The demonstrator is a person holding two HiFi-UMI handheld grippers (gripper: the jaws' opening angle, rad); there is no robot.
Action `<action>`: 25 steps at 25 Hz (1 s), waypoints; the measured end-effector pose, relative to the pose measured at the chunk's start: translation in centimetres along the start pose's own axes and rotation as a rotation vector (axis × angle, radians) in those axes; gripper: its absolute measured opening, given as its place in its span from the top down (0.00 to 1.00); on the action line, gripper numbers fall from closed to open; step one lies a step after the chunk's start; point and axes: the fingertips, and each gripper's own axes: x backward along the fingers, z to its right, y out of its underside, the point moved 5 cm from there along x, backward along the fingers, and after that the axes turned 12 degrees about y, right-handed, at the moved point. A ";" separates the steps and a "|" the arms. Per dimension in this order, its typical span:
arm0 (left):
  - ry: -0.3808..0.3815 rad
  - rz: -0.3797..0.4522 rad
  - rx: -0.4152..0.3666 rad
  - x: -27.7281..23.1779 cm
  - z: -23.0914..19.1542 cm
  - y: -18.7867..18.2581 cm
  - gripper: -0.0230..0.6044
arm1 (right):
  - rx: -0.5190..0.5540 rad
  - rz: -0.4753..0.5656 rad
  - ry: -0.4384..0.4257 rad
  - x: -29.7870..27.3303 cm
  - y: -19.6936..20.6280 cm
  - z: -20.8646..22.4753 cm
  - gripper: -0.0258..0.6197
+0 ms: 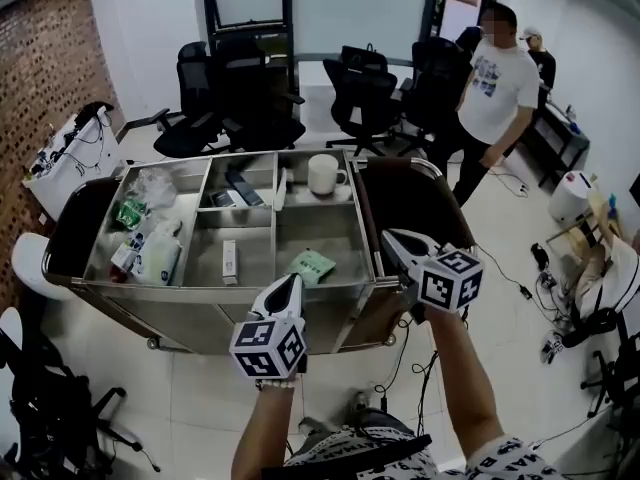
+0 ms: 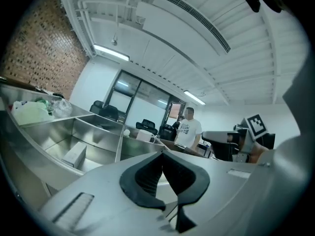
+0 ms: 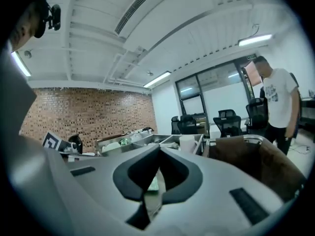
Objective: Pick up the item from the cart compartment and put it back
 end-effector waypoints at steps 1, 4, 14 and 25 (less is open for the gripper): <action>0.000 -0.002 -0.001 0.3 0.4 0.4 0.96 | -0.003 -0.004 0.008 1.3 1.1 -0.4 0.96; -0.006 -0.018 -0.031 0.9 2.0 1.4 0.96 | -0.021 -0.006 0.025 4.6 3.8 -1.0 0.96; -0.087 -0.041 -0.101 2.1 6.8 3.1 0.96 | 0.003 0.001 0.025 8.6 7.0 -0.3 0.96; -0.152 -0.043 -0.092 2.8 8.6 4.2 0.96 | 0.108 -0.012 -0.019 9.6 7.1 -0.5 0.96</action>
